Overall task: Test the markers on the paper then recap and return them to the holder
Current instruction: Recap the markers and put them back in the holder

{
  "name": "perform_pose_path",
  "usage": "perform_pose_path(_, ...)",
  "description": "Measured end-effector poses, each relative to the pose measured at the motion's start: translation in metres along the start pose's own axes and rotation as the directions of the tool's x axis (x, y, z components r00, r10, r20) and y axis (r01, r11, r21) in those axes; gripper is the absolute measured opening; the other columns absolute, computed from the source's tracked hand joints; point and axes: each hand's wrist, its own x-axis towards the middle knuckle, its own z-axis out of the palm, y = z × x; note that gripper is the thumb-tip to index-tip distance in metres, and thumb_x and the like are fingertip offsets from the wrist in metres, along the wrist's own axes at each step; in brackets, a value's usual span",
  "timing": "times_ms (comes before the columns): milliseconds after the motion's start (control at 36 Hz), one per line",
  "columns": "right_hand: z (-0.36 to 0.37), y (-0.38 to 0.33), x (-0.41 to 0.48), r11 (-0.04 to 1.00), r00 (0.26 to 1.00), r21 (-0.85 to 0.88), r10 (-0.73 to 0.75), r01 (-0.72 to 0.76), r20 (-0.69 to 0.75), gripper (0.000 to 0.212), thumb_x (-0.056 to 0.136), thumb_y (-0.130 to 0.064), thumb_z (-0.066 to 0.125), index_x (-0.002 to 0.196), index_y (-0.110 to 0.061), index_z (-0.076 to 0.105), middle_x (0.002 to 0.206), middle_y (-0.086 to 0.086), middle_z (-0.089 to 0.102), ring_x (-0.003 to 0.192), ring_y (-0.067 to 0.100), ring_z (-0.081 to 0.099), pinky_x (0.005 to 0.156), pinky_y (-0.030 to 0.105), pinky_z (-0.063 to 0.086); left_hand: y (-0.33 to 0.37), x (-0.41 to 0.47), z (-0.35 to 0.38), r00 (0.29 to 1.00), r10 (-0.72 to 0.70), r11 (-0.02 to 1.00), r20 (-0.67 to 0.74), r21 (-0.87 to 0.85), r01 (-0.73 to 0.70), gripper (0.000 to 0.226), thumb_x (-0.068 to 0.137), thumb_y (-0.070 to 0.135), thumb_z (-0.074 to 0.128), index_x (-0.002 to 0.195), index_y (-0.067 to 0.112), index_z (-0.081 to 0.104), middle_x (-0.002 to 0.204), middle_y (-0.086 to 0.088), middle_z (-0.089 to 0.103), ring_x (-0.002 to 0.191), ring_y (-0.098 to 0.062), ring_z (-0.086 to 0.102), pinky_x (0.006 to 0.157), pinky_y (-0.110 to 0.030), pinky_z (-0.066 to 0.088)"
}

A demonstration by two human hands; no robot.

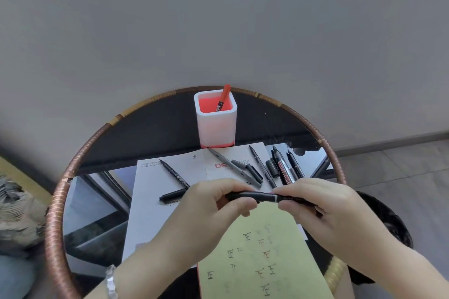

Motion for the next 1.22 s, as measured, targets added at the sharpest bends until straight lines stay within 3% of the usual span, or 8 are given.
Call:
perform_pose_path(278,0.006,-0.012,-0.004,0.969,0.992,0.235,0.096,-0.074,-0.081,0.027,0.079,-0.046,0.057,0.097,-0.028,0.065,0.072,-0.023,0.066,0.064,-0.001,0.062,0.056,0.013,0.046,-0.009,0.004,0.006,0.907,0.42,0.873,0.003,0.272,-0.405,0.017,0.082,0.037,0.055,0.096,0.03,0.06,0.085,0.012,0.063,0.072,-0.005,0.058,0.066,-0.02,0.046)
perform_pose_path(444,0.003,-0.018,-0.001,0.852,0.969,0.462,0.22,-0.246,0.111,0.017,0.071,-0.036,0.064,0.084,-0.046,0.068,0.056,-0.015,0.06,0.051,0.001,0.051,0.05,0.014,0.041,-0.018,0.006,0.006,0.816,0.575,0.742,0.049,0.389,-0.546,0.011,0.086,0.026,0.058,0.095,0.02,0.061,0.076,0.011,0.06,0.067,-0.006,0.05,0.064,-0.015,0.042)
perform_pose_path(583,0.01,-0.012,0.004,0.853,0.892,0.302,0.339,-0.426,0.301,0.013,0.084,-0.041,0.053,0.09,-0.045,0.063,0.055,-0.009,0.047,0.054,0.007,0.04,0.057,0.03,0.036,-0.021,0.016,0.0,0.914,0.378,0.853,0.146,0.329,-0.405,0.019,0.08,0.038,0.058,0.093,0.027,0.066,0.091,0.013,0.061,0.072,-0.003,0.053,0.067,-0.016,0.043)
perform_pose_path(750,0.011,-0.002,0.023,0.888,0.869,0.153,0.368,-0.434,0.332,0.021,0.092,-0.04,0.044,0.103,-0.056,0.05,0.057,-0.019,0.054,0.053,-0.002,0.045,0.054,0.015,0.034,-0.019,0.031,-0.006,0.988,0.154,0.915,0.024,0.373,-0.152,0.025,0.083,0.035,0.064,0.107,0.033,0.056,0.086,0.019,0.062,0.084,0.002,0.055,0.077,-0.024,0.048)
perform_pose_path(861,0.008,0.005,0.043,0.892,0.878,0.104,0.402,-0.44,0.261,0.016,0.095,-0.025,0.043,0.093,-0.038,0.051,0.082,-0.001,0.062,0.077,0.018,0.059,0.07,0.03,0.048,-0.03,0.037,-0.02,0.999,-0.012,0.943,-0.041,0.332,0.025,0.023,0.089,0.031,0.057,0.109,0.038,0.05,0.093,0.022,0.057,0.09,0.018,0.048,0.072,-0.01,0.045)
perform_pose_path(944,0.001,0.001,0.065,0.926,0.932,0.127,0.339,-0.354,0.128,0.013,0.094,-0.016,0.046,0.091,-0.021,0.057,0.102,0.011,0.056,0.093,0.024,0.056,0.077,0.013,0.044,-0.036,0.035,-0.03,0.994,-0.096,0.945,-0.056,0.31,0.108,0.017,0.09,0.027,0.056,0.095,0.043,0.052,0.094,0.019,0.06,0.087,0.009,0.055,0.068,-0.006,0.045)
perform_pose_path(1111,-0.009,-0.019,0.126,0.938,0.964,0.335,0.164,-0.087,-0.208,0.013,0.088,-0.014,0.057,0.086,-0.028,0.057,0.08,-0.017,0.061,0.075,-0.004,0.06,0.073,0.01,0.047,-0.043,0.027,-0.039,0.983,-0.166,0.922,-0.077,0.341,0.183,0.012,0.09,0.025,0.055,0.095,0.036,0.057,0.091,0.018,0.061,0.086,0.006,0.056,0.074,-0.008,0.044)
perform_pose_path(1222,0.003,-0.012,0.16,0.922,0.919,0.387,0.156,-0.003,-0.363,0.009,0.084,-0.009,0.061,0.087,-0.015,0.056,0.079,-0.013,0.064,0.075,-0.001,0.064,0.075,0.014,0.051,-0.042,0.022,-0.04,0.978,-0.186,0.913,-0.095,0.35,0.208,0.012,0.091,0.028,0.053,0.099,0.036,0.058,0.09,0.019,0.061,0.078,0.008,0.057,0.063,-0.003,0.042)
